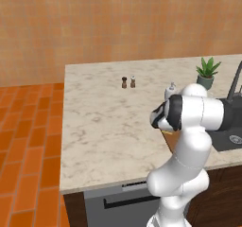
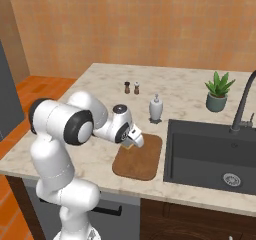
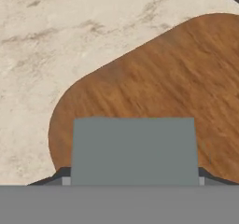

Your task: Pick up the sponge from the counter and clean the cutting board by briefly scrubbing or pressing down on the cutting board. Once finished, release the sponge.

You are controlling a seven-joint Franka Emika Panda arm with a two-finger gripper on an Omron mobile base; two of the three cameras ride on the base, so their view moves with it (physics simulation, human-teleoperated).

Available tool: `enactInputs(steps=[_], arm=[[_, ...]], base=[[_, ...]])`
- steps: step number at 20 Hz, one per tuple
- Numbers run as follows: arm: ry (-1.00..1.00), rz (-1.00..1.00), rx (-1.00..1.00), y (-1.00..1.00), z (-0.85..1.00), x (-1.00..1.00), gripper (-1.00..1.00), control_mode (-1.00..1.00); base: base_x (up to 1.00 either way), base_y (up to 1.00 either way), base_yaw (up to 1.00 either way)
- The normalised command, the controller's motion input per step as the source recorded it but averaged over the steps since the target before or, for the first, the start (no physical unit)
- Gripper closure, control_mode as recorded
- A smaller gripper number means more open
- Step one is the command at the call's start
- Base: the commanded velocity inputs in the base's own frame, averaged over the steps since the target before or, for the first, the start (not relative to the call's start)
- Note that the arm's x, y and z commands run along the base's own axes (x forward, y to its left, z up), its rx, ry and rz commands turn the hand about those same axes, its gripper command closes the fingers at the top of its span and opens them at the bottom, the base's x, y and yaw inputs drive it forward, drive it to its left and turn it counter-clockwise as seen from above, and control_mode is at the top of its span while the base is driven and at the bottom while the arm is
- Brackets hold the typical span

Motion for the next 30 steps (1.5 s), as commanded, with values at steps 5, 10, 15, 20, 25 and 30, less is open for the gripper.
enactInputs(steps=[5,10,15,20,25,30], arm=[[-0.1,-0.06,0.0,-0.08,-0.03,0.43,1.0,-1.0],[-0.03,-0.09,0.05,-0.49,0.0,0.06,1.0,-1.0],[-0.04,-0.09,0.05,-0.6,0.0,0.0,1.0,-1.0],[0.02,-0.06,0.02,-0.43,0.0,0.0,1.0,-1.0],[0.02,0.0,0.0,-0.68,-0.02,-0.18,1.0,-1.0],[0.01,0.0,0.0,-0.13,-0.23,-0.28,1.0,-1.0]], base=[[0.0,0.0,0.0],[0.0,0.0,0.0],[0.0,0.0,0.0],[0.0,0.0,0.0],[0.0,0.0,0.0],[0.0,0.0,0.0]])
